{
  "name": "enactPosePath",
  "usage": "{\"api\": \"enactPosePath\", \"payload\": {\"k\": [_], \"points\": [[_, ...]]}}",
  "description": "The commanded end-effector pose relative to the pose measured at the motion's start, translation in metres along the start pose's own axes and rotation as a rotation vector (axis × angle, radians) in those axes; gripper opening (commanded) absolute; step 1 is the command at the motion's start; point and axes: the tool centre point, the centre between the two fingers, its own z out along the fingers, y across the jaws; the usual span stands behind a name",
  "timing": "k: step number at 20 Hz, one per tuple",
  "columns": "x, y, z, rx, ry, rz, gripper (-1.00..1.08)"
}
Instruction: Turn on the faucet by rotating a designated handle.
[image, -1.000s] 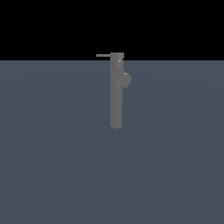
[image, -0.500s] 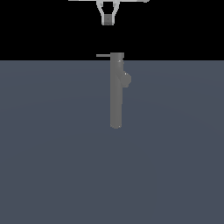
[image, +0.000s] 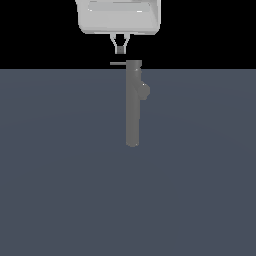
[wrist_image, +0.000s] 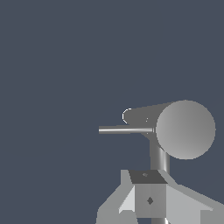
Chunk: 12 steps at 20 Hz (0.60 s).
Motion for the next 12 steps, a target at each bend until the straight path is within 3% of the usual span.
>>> {"api": "enactPosePath", "payload": {"k": [1,12], "points": [[0.018,-0.002,0.009,-0.001,0.000,-0.005,-1.00],[0.064,-0.008,0.032,-0.005,-0.001,-0.019,-1.00]]}}
